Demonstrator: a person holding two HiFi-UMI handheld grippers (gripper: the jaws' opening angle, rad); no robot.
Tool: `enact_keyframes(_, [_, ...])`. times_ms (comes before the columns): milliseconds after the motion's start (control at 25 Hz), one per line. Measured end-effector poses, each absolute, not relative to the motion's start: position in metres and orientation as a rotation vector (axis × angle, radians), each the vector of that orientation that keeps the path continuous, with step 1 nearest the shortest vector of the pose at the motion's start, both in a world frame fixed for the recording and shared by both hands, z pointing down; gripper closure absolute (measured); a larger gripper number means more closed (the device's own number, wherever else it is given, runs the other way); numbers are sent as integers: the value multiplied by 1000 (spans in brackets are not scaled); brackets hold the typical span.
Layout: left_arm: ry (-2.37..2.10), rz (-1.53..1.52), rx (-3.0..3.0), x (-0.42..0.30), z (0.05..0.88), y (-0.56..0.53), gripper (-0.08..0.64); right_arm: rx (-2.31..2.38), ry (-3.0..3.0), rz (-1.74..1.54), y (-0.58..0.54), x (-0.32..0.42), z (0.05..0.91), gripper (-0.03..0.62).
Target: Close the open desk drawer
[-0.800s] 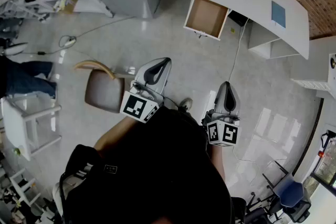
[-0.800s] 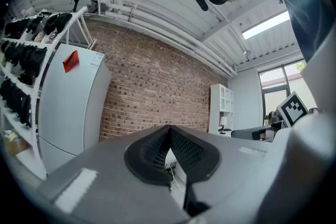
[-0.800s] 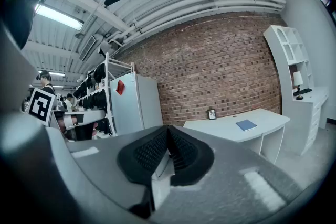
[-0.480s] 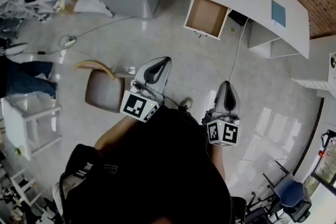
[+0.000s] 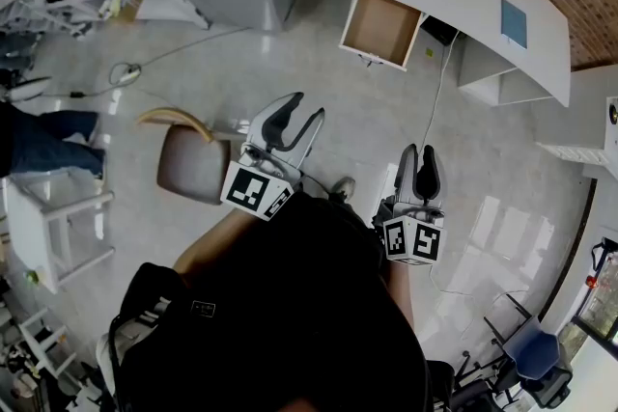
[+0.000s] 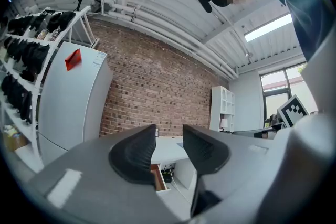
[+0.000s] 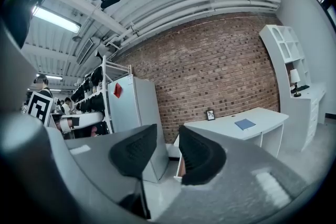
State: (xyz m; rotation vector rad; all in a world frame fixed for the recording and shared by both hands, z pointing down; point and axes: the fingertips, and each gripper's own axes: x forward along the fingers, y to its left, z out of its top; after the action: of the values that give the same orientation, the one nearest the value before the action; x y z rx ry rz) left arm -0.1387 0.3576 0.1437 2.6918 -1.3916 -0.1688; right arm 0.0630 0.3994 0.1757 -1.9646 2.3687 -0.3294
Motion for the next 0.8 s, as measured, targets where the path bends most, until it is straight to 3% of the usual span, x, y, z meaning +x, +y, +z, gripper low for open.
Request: enact_keyframes(800, [-1284, -129, 2721, -177, 156, 341, 391, -1994, 2370, -362, 381, 13, 182, 464])
